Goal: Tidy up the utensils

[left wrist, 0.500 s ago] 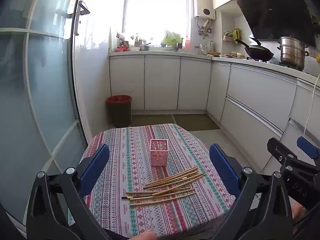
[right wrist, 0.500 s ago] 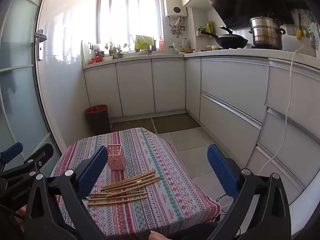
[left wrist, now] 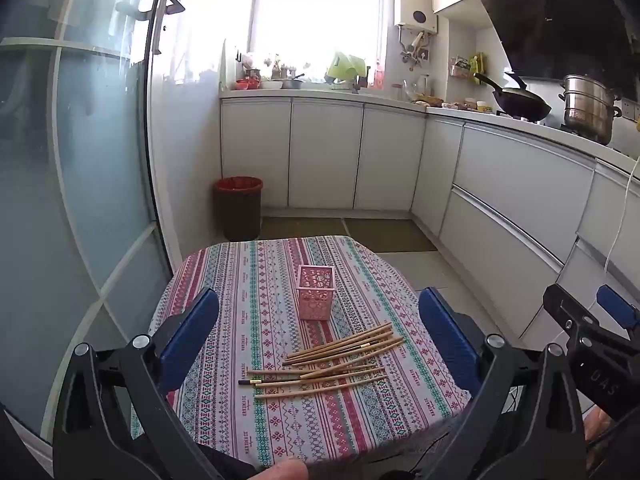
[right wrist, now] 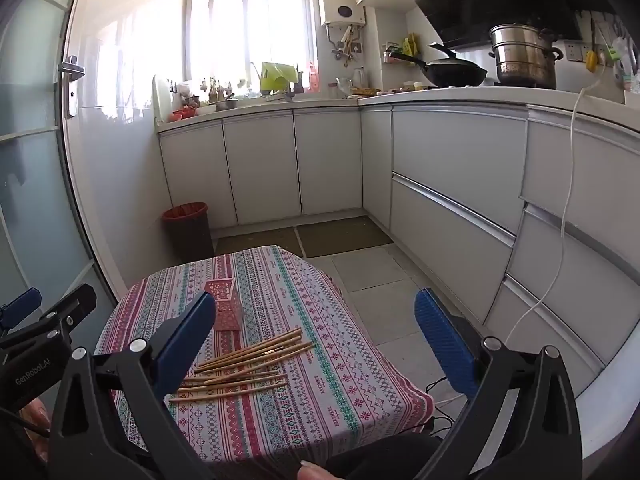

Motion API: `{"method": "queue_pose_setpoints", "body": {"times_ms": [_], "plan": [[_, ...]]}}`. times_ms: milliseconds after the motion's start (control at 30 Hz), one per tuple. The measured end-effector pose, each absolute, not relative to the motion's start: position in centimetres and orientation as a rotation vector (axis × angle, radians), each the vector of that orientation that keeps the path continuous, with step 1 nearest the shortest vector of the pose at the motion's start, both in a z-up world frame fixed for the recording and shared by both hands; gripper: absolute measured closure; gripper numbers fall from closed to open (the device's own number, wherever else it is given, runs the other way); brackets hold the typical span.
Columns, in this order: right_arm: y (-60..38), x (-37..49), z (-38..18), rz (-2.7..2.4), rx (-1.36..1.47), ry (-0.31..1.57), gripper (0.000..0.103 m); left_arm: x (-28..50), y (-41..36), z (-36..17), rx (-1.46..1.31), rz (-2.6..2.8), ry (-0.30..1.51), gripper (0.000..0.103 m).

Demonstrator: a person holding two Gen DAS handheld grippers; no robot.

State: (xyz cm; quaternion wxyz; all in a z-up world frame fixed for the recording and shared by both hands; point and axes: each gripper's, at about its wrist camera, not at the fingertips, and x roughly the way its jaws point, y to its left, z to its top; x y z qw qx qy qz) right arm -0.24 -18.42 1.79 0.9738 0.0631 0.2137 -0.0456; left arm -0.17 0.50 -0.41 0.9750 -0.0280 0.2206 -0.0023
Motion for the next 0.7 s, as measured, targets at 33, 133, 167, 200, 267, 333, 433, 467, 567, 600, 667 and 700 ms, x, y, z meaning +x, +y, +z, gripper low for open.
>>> {"method": "queue_pose_setpoints", "body": {"times_ms": [33, 133, 167, 200, 267, 333, 433, 467, 567, 600, 667, 700], "plan": [[-18.3, -0.3, 1.6, -0.094, 0.124, 0.432, 0.006, -0.2, 0.5, -0.4, -0.061, -0.006, 0.447, 0.007], [-18.5, -0.4, 1.5, -0.094, 0.129, 0.435, 0.006, 0.0, 0.2, -0.4, -0.065, -0.013, 0.458, 0.007], [-18.6, -0.4, 1.5, -0.093, 0.13, 0.436, 0.006, -0.1, 0.2, -0.3, -0.069, -0.019, 0.462, 0.007], [-18.7, -0.4, 1.5, -0.093, 0.134, 0.436, 0.006, -0.1, 0.0, -0.3, -0.073, -0.023, 0.464, 0.007], [-18.9, -0.5, 1.5, -0.091, 0.141, 0.437, 0.006, -0.1, -0.3, -0.3, -0.073, -0.022, 0.464, 0.007], [-19.1, -0.5, 1.5, -0.093, 0.144, 0.439, 0.006, -0.1, -0.5, -0.2, -0.075, -0.022, 0.462, 0.007], [-19.3, -0.6, 1.5, -0.096, 0.149, 0.443, 0.006, -0.2, -0.7, -0.2, -0.071, -0.021, 0.462, 0.007], [-19.3, -0.6, 1.3, -0.098, 0.152, 0.444, 0.006, -0.1, -0.8, -0.1, -0.072, -0.022, 0.464, 0.007], [-19.4, -0.5, 1.0, -0.098, 0.16, 0.453, 0.006, 0.0, -0.8, -0.2, -0.072, -0.023, 0.469, 0.007], [-19.5, -0.4, 1.0, -0.098, 0.161, 0.455, 0.006, 0.0, -0.8, -0.3, -0.071, -0.024, 0.471, 0.007], [-19.7, -0.4, 0.9, -0.097, 0.165, 0.458, 0.006, 0.0, -0.9, -0.4, -0.067, -0.021, 0.471, 0.007], [-19.7, -0.4, 0.9, -0.097, 0.167, 0.459, 0.006, 0.0, -0.9, -0.4, -0.069, -0.021, 0.472, 0.007]]}}
